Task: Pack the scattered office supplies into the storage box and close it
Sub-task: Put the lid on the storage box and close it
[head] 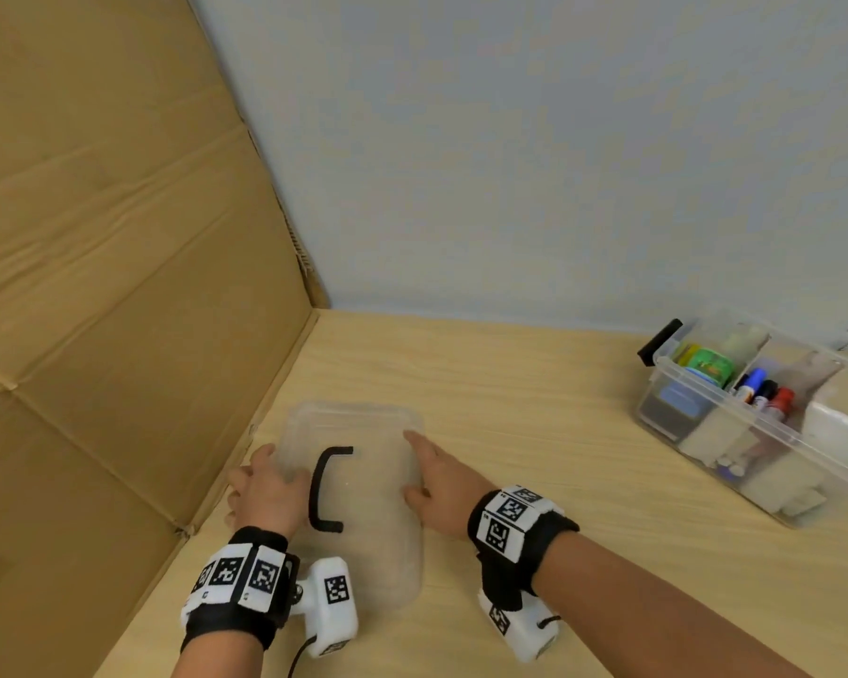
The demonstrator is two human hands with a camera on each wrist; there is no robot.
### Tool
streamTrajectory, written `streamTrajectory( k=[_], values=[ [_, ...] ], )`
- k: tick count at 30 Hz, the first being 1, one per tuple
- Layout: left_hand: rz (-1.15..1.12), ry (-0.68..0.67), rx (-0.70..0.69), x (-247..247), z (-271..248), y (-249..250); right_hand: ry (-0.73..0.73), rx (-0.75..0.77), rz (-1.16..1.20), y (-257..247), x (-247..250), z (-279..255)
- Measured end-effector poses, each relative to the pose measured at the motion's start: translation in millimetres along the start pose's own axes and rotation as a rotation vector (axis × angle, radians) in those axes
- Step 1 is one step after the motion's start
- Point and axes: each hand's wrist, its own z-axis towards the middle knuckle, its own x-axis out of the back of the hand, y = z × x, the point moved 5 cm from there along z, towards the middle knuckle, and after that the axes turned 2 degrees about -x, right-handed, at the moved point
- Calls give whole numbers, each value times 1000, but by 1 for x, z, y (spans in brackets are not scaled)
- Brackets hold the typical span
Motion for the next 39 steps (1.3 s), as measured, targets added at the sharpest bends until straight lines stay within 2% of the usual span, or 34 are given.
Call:
streamTrajectory(
  k=[3, 6, 8, 10, 14, 18, 20, 22, 23, 26, 29, 32, 36, 39],
  values=[
    [-214, -32, -88, -2, -1, 11, 156, 11, 224, 2, 21, -12],
    [-314, -10, -271, 6, -17, 41, 364, 36, 436, 12, 51, -33],
    [-315, -16, -454, 11, -38, 69, 510, 65, 363, 19, 74, -54],
    [-278, -69, -627, 12, -65, 98, 633, 128, 165, 21, 95, -75],
    [-233, -236, -852, -5, -120, 149, 787, 211, -139, 21, 131, -111],
    [-210, -153, -1039, -20, -164, 188, 1002, 275, -101, 44, 170, -164],
    [-178, -40, -1043, -33, -169, 200, 1115, 241, -76, 67, 188, -191],
    [-135, 53, -986, -54, -168, 209, 1197, 171, 71, 98, 201, -214],
    [-167, 24, -939, -68, -169, 214, 1223, 149, 171, 116, 205, -224],
    [-411, -220, -865, -115, -183, 241, 1282, 106, 364, 160, 214, -251],
    [-410, -302, -876, -155, -195, 281, 1346, 19, 500, 207, 216, -268],
    [-279, -325, -887, -193, -190, 322, 1313, -147, 583, 246, 215, -274],
    [-65, -376, -928, -233, -171, 367, 1222, -411, 405, 270, 214, -274],
    [149, -467, -840, -256, -155, 374, 1065, -439, 536, 275, 212, -267]
  ],
)
